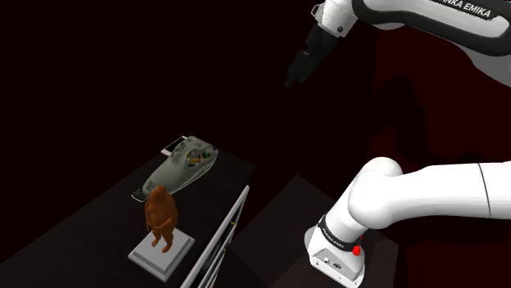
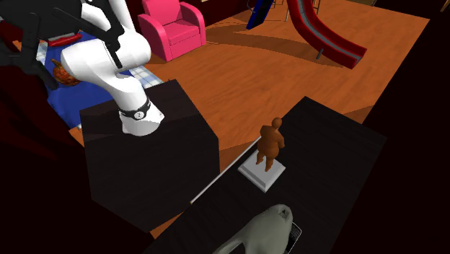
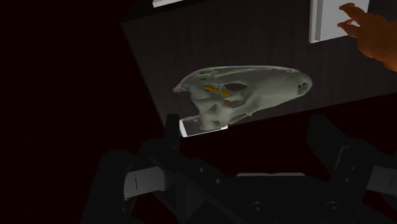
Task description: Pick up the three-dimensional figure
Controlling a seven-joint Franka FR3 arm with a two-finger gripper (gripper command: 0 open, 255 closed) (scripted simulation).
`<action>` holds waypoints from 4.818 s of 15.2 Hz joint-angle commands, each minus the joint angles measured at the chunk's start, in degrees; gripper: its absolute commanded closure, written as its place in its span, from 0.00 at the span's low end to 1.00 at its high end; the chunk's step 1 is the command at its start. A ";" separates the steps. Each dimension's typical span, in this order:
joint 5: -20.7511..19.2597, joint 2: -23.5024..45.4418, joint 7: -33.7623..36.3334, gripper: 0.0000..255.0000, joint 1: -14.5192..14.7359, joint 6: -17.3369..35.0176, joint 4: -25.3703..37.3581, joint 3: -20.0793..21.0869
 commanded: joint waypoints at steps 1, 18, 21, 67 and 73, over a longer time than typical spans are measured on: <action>0.00 0.00 0.00 0.00 0.00 0.00 0.00 0.00; 4.83 15.14 19.01 0.00 5.71 14.11 -2.48 21.02; 4.40 19.72 22.72 0.00 6.10 16.44 -1.03 24.78; -11.00 50.33 46.36 1.00 8.82 20.04 16.54 40.18; -9.85 49.00 45.30 1.00 8.69 17.15 18.48 40.23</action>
